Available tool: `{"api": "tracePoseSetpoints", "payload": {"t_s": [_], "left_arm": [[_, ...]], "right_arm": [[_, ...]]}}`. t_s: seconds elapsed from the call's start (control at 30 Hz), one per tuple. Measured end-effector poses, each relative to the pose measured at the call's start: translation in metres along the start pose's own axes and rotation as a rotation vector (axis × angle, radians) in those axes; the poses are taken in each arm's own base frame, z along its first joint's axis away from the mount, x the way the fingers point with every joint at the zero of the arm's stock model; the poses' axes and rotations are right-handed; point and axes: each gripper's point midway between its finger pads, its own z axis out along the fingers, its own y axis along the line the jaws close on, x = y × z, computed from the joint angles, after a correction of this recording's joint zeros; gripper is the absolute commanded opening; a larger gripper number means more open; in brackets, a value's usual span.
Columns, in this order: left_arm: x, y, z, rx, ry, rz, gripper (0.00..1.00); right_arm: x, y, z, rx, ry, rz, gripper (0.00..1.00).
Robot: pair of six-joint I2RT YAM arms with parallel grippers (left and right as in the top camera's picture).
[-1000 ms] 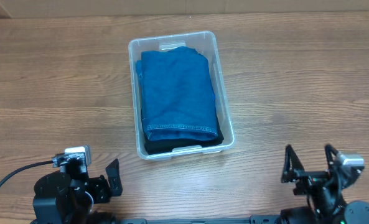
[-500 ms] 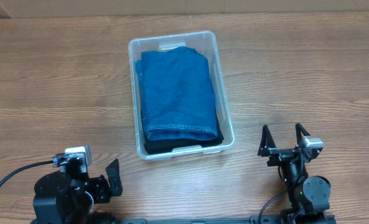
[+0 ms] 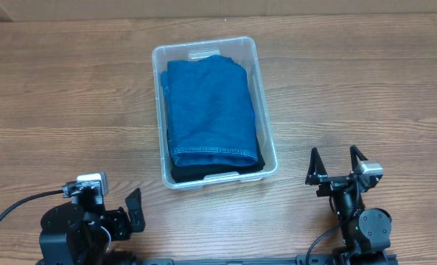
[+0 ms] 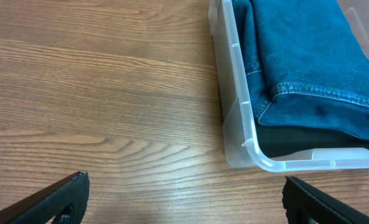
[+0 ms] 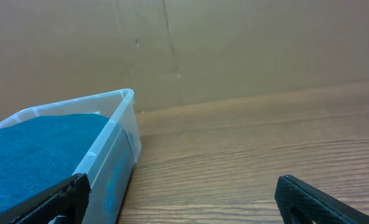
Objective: Pack container
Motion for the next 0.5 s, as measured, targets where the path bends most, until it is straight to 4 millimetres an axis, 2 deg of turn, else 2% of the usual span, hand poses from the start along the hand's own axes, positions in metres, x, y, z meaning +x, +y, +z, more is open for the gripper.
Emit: {"api": "tracePoseSetpoints", "payload": {"t_s": [0.17, 0.3, 0.37, 0.5], "left_arm": [[0.0, 0.0, 0.0, 0.001, -0.003, 0.0, 1.0], [-0.001, 0.004, 0.006, -0.002, -0.14, 0.024, 1.0], [-0.004, 0.004, 0.019, 0.011, -0.254, 0.066, 1.0], [-0.012, 0.002, 0.062, 0.042, -0.446, 0.12, 1.0]], "right_arm": [[0.0, -0.001, 0.0, 0.003, -0.001, 0.0, 1.0], [0.0, -0.001, 0.0, 0.004, -0.002, 0.0, 1.0], [0.0, -0.001, 0.0, 0.004, -0.002, 0.0, 1.0], [0.0, -0.001, 0.0, 0.004, -0.001, 0.0, 1.0]]}}
